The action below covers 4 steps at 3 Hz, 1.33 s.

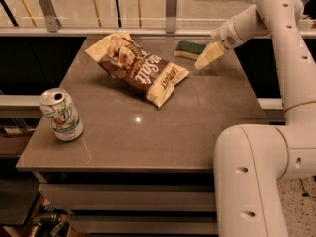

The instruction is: Pick sponge

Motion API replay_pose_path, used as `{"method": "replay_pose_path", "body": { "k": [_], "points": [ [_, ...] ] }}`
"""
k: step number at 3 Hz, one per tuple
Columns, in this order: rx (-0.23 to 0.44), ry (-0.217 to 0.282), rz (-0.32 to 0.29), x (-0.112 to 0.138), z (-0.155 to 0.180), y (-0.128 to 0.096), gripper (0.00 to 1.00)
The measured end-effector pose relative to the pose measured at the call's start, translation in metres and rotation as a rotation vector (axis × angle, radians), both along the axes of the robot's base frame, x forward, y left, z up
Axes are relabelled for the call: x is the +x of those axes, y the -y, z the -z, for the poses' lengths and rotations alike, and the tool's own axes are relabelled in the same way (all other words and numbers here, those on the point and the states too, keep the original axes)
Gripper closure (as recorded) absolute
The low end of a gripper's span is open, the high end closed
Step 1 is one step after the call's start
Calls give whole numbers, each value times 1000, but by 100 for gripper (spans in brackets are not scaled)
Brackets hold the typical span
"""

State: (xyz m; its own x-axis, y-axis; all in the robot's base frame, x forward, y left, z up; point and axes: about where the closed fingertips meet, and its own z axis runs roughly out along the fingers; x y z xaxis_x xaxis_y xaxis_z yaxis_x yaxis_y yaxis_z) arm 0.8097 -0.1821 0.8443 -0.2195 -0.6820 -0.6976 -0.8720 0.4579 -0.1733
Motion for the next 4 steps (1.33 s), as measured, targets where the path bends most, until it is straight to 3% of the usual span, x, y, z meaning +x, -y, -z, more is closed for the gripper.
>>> {"method": "replay_pose_path", "body": {
  "k": [3, 4],
  "points": [
    [15, -19, -16, 7, 15, -18, 0],
    [15, -23, -19, 8, 19, -20, 18]
  ]
}}
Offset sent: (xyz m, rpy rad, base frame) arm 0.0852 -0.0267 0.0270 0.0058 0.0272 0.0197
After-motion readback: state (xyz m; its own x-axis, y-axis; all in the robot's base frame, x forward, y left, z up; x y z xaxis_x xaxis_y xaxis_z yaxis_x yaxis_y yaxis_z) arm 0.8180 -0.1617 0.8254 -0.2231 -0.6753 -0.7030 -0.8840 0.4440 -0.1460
